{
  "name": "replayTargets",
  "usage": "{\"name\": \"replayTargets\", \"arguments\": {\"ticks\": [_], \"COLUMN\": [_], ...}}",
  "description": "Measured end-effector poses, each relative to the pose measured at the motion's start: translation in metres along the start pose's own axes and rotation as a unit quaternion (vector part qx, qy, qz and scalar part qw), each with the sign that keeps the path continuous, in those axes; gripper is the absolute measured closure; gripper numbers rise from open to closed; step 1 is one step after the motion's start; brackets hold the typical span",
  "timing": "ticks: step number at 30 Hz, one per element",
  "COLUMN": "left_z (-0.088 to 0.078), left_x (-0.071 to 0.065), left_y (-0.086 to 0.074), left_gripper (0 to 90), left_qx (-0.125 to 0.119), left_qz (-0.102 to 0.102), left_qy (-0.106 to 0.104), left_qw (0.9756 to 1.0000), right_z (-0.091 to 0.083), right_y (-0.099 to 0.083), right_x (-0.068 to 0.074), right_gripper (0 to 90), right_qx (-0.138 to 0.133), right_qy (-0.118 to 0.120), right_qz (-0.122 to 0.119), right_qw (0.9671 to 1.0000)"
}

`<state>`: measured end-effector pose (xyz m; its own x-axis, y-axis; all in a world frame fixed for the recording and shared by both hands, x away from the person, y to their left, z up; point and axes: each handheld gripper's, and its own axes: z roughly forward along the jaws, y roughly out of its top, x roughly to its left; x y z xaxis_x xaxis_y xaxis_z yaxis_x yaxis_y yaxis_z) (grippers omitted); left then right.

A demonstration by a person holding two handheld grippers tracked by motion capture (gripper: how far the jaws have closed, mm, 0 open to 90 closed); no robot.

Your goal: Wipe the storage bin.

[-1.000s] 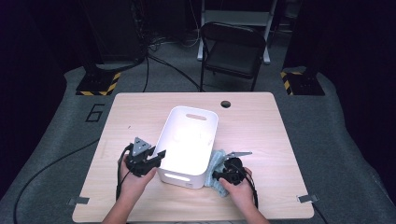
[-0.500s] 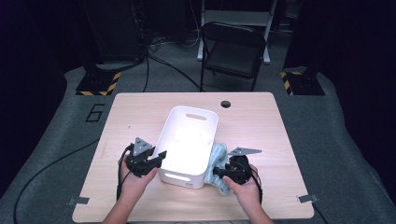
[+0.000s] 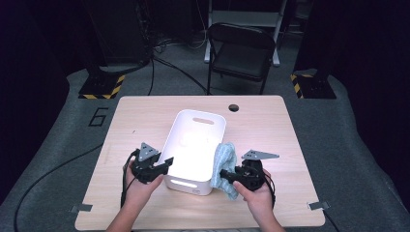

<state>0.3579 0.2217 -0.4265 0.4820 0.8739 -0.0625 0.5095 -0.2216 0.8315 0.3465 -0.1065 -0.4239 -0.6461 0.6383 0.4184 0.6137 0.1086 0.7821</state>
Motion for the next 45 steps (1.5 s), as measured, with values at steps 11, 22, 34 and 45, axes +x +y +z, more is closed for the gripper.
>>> {"name": "replayTargets", "arguments": {"ticks": [11, 22, 34, 45], "left_z": [-0.006, -0.003, 0.004, 0.007], "left_x": [-0.001, -0.005, -0.003, -0.009], "left_y": [-0.005, -0.006, -0.001, 0.002], "left_gripper": [51.3, 43.3, 41.1, 40.4], "left_qx": [-0.009, -0.013, -0.008, 0.002], "left_qz": [-0.024, -0.031, -0.040, -0.024], "left_qy": [0.014, 0.023, 0.012, 0.009], "left_qw": [0.9996, 0.9992, 0.9991, 0.9997], "right_z": [0.015, 0.039, 0.056, 0.049], "right_y": [0.003, -0.015, -0.046, -0.052], "right_x": [-0.011, -0.026, -0.035, -0.043], "right_gripper": [68.9, 69.4, 67.4, 68.0], "right_qx": [-0.030, 0.039, 0.106, 0.081], "right_qy": [-0.013, -0.041, -0.063, -0.050], "right_qz": [0.004, 0.020, 0.045, 0.098], "right_qw": [0.9994, 0.9982, 0.9914, 0.9906]}}
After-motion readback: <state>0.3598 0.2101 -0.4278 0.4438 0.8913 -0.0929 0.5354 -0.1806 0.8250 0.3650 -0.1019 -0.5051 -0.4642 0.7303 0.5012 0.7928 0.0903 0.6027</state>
